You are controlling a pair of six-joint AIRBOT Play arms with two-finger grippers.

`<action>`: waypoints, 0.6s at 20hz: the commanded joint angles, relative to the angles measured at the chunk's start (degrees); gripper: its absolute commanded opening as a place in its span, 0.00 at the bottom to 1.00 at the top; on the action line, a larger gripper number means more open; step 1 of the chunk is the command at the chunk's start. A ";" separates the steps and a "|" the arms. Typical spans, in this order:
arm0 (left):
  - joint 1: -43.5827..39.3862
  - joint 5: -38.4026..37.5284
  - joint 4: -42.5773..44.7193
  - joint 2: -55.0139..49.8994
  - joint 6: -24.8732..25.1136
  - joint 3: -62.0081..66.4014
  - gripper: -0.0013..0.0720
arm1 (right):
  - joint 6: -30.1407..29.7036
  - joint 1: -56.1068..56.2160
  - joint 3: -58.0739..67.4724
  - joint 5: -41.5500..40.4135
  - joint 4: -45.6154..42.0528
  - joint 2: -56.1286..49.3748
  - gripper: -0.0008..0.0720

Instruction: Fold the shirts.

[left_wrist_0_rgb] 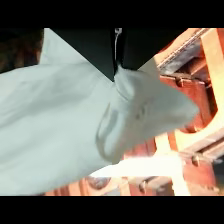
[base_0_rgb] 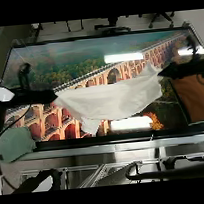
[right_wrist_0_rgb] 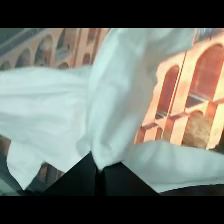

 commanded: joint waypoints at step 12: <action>4.31 -18.03 -0.17 -16.96 -0.66 14.78 0.95 | -5.05 -7.58 -0.39 -0.50 -1.31 -7.78 0.73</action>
